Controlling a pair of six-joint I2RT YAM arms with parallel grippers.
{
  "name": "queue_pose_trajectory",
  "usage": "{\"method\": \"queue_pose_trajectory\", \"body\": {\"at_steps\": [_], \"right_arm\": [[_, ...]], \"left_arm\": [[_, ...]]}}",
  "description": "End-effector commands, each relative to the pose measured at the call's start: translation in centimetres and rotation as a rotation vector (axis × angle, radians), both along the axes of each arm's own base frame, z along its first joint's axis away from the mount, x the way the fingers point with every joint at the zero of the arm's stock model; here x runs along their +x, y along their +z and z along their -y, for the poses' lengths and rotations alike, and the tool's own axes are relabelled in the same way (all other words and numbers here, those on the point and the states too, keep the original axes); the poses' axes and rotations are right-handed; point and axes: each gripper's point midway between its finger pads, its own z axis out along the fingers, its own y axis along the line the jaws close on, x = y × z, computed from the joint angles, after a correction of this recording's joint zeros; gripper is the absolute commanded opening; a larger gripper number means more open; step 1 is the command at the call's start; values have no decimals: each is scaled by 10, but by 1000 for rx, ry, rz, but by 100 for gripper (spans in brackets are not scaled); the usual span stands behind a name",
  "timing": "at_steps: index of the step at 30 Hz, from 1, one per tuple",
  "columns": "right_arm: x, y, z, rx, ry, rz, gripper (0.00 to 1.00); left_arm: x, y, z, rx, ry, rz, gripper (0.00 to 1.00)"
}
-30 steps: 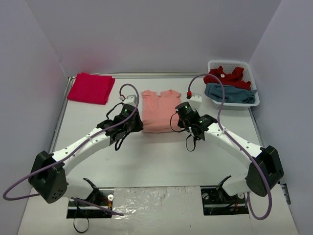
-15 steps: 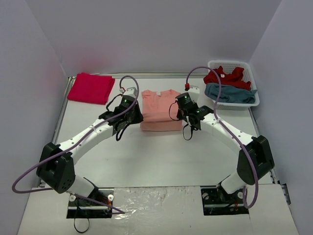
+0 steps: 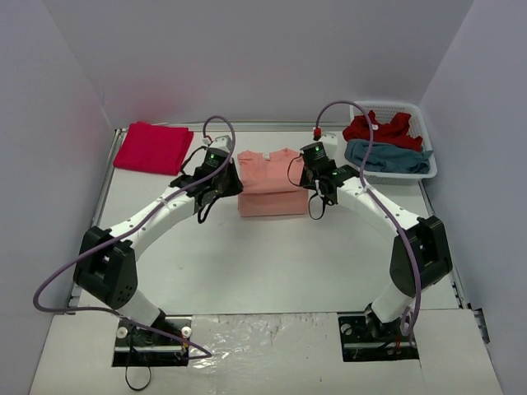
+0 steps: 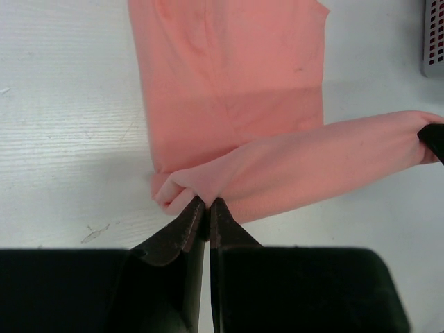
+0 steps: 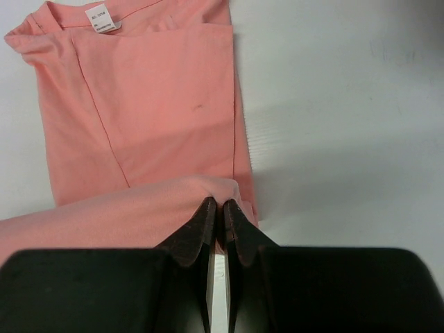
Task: Fold and stack the t-shirts
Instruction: Fold the long partially folded tshirt into a neat square
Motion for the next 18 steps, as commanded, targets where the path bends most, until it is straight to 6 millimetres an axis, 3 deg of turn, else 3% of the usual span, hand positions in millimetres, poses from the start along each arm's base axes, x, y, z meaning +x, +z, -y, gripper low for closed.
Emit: {"method": "queue_pose_trajectory", "body": {"at_steps": [1,18], "right_arm": [[18,16,18,-40,-37,40,0],[61,27,13,-15,-19,63,0]], "left_arm": [[19,22,-9,11,27,57,2],[54,30,-12,-12,41,72,2]]}}
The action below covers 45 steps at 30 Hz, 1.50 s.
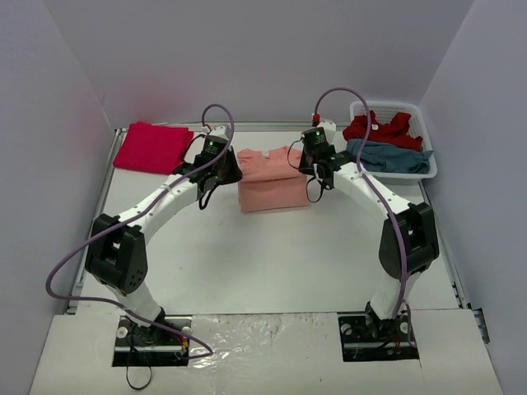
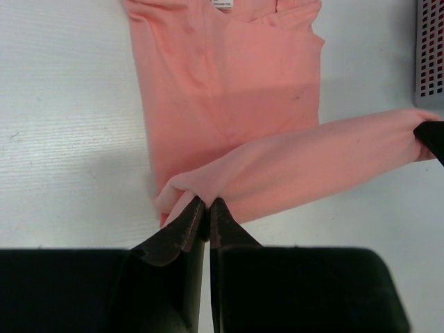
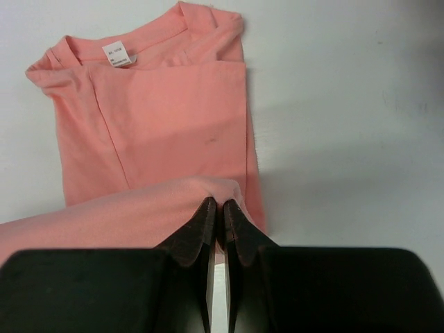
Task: Fold and stack the t-shirts
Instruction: Fold the long partially folded tshirt into a neat square
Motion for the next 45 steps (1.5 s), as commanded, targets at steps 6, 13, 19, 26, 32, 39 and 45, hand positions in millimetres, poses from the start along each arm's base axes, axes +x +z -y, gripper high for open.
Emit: {"method": "queue_pose_trajectory", "body": {"at_steps": [6,13,19,26,32,39,45], "right_arm": [[35,20,14,-21,-33,54,0],[52,13,12,-16,-25,45,0],[68,7,10,-11,-16,42,0],[87,-4,5,-1,0,35,0],[102,-17,3,5,7,21,0],[125,-41,6,14,-1,6,26],[157,-48,10,23,-22,35,39]], "left_arm": [[29,21,-10,1,31,55,2],[45,19,-12,4,32,56,2],[57,14,-15,10,40,47,2],[71,3,-15,6,37,33,3],[84,-13,-18,5,41,13,2],[115,-31,-17,21,23,13,27],[139,-48,1,30,-59,1,50]]}}
